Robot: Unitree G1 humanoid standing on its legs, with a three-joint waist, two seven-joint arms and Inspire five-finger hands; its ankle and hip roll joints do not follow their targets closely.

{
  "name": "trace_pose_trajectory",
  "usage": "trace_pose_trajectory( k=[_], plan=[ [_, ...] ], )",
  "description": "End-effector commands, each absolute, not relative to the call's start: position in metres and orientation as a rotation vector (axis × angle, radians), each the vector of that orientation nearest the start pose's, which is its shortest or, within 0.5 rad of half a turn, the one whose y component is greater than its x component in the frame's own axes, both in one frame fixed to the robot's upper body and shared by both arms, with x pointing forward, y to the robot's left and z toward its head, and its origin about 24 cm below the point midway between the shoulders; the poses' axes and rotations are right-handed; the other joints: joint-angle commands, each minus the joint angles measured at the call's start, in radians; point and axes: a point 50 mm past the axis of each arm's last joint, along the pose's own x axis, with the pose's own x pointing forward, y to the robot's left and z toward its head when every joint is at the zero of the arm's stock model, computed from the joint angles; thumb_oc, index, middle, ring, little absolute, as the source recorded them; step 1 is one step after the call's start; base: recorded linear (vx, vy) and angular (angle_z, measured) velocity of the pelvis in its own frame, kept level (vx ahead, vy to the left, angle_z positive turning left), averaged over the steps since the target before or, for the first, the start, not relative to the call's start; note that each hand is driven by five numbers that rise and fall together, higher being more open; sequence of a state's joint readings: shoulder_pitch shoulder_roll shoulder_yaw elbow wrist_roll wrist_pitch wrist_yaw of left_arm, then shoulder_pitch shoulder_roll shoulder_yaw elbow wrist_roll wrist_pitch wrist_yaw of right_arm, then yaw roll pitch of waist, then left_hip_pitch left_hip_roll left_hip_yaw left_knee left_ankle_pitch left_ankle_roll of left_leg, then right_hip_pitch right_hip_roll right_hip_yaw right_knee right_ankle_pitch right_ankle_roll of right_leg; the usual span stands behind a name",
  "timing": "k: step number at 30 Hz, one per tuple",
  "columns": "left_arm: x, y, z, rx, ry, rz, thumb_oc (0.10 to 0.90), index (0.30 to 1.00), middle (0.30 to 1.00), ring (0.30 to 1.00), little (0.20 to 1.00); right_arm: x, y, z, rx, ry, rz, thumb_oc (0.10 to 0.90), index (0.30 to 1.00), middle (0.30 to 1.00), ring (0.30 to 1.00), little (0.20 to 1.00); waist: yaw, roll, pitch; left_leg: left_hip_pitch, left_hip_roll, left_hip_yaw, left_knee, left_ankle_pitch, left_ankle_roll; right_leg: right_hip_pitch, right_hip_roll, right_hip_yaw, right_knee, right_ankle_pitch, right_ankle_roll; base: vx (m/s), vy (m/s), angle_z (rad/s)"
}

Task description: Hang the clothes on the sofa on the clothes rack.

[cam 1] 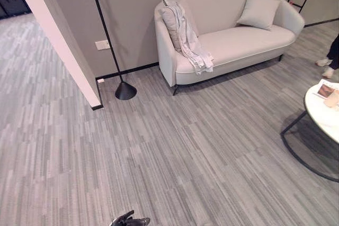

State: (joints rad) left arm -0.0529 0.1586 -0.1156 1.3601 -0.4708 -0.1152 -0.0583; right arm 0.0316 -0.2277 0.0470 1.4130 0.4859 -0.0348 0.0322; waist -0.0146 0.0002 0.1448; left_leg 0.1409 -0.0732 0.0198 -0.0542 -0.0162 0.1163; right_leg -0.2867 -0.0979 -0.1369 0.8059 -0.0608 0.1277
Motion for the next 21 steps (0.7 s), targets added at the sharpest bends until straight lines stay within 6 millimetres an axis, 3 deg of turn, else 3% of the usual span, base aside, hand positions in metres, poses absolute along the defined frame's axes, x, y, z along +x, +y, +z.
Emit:
trace_pose_trajectory(
  k=[1, 4, 6, 8, 10, 11, 13, 16, 19, 20, 21],
  plan=[
    [0.073, 0.202, -0.171, -0.216, 1.187, 0.289, 0.800, 0.900, 0.900, 0.900, 0.900, 0.021, -0.240, -0.171, 0.239, 1.357, -0.487, 0.800, 0.900, 0.900, 0.900, 0.900, 0.012, 0.046, -0.041, 0.023, 0.049, -0.017, 0.027, -0.086, -0.038, 0.050, -0.112, -0.048, -0.150, 0.140, 0.023, 0.25, 0.009, 0.01],
    [0.070, 0.206, -0.171, -0.220, 1.190, 0.310, 0.800, 0.900, 0.900, 0.900, 0.900, 0.016, -0.238, -0.172, 0.264, 1.368, -0.510, 0.800, 0.900, 0.900, 0.900, 0.900, 0.002, 0.029, -0.050, 0.047, 0.051, -0.032, 0.014, -0.113, -0.065, 0.056, -0.105, -0.062, -0.387, 0.099, 0.008, 0.27, -0.129, -0.13],
    [0.070, 0.207, -0.171, -0.221, 1.188, 0.319, 0.800, 0.900, 0.900, 0.900, 0.900, 0.018, -0.238, -0.172, 0.268, 1.363, -0.514, 0.800, 0.900, 0.900, 0.900, 0.900, -0.013, 0.016, -0.044, 0.082, 0.058, -0.044, 0.002, -0.142, -0.090, 0.064, -0.097, -0.033, -0.652, 0.146, 0.023, 0.32, -0.198, -0.06],
    [0.069, 0.210, -0.171, -0.213, 1.188, 0.335, 0.800, 0.900, 0.900, 0.900, 0.900, 0.020, -0.238, -0.172, 0.256, 1.363, -0.505, 0.800, 0.900, 0.900, 0.900, 0.900, -0.023, 0.005, -0.044, 0.123, 0.072, -0.055, -0.014, -0.167, -0.111, 0.033, -0.119, -0.024, -0.797, 0.210, 0.054, 0.37, -0.183, 0.02],
    [0.067, 0.210, -0.171, -0.203, 1.193, 0.333, 0.800, 0.900, 0.900, 0.900, 0.900, 0.017, -0.238, -0.172, 0.250, 1.371, -0.492, 0.800, 0.900, 0.900, 0.900, 0.900, -0.034, 0.011, -0.046, 0.175, 0.098, -0.060, -0.032, -0.191, -0.129, 0.014, -0.130, -0.030, -0.868, 0.244, 0.073, 0.58, -0.225, 0.09],
    [0.063, 0.210, -0.172, -0.177, 1.209, 0.320, 0.800, 0.900, 0.900, 0.900, 0.900, 0.007, -0.236, -0.172, 0.254, 1.402, -0.494, 0.800, 0.900, 0.900, 0.900, 0.900, -0.046, -0.010, -0.066, 0.214, 0.114, -0.086, -0.033, -0.222, -0.143, 0.030, -0.129, -0.012, -0.873, 0.286, 0.075, 0.59, -0.239, 0.21],
    [0.063, 0.209, -0.172, -0.173, 1.210, 0.313, 0.800, 0.900, 0.900, 0.900, 0.900, 0.005, -0.237, -0.172, 0.259, 1.404, -0.503, 0.800, 0.900, 0.900, 0.900, 0.900, -0.053, -0.006, -0.074, 0.225, 0.134, -0.092, -0.033, -0.215, -0.151, 0.031, -0.121, -0.002, -0.860, 0.294, 0.073, 0.43, -0.202, 0.51],
    [0.065, 0.205, -0.172, -0.172, 1.208, 0.299, 0.800, 0.900, 0.900, 0.900, 0.900, 0.004, -0.241, -0.171, 0.252, 1.409, -0.521, 0.800, 0.900, 0.900, 0.900, 0.900, -0.062, 0.017, -0.093, 0.216, 0.213, -0.109, 0.005, -0.137, -0.184, -0.020, -0.069, 0.010, -0.752, 0.261, 0.041, 0.39, -0.247, 0.61],
    [0.066, 0.202, -0.173, -0.176, 1.208, 0.295, 0.800, 0.900, 0.900, 0.900, 0.900, 0.017, -0.240, -0.171, 0.196, 1.381, -0.457, 0.800, 0.900, 0.900, 0.900, 0.900, -0.055, 0.035, -0.107, 0.170, 0.276, -0.129, 0.116, 0.024, -0.216, -0.005, -0.008, -0.033, -0.670, 0.178, -0.013, 0.37, -0.290, 0.18],
    [0.070, 0.203, -0.172, -0.175, 1.200, 0.294, 0.800, 0.900, 0.900, 0.900, 0.900, 0.022, -0.241, -0.171, 0.183, 1.367, -0.448, 0.800, 0.900, 0.900, 0.900, 0.900, -0.052, 0.029, -0.108, 0.146, 0.283, -0.125, 0.166, 0.061, -0.217, 0.013, 0.005, -0.040, -0.663, 0.156, -0.028, 0.58, -0.489, 0.21],
    [0.073, 0.204, -0.171, -0.186, 1.187, 0.304, 0.800, 0.900, 0.900, 0.900, 0.900, 0.025, -0.241, -0.170, 0.154, 1.358, -0.432, 0.800, 0.900, 0.900, 0.900, 0.900, -0.041, 0.013, -0.115, 0.121, 0.306, -0.094, 0.304, 0.150, -0.218, 0.091, 0.052, -0.054, -0.685, 0.117, -0.069, 0.57, -0.509, 0.17]
  ],
)
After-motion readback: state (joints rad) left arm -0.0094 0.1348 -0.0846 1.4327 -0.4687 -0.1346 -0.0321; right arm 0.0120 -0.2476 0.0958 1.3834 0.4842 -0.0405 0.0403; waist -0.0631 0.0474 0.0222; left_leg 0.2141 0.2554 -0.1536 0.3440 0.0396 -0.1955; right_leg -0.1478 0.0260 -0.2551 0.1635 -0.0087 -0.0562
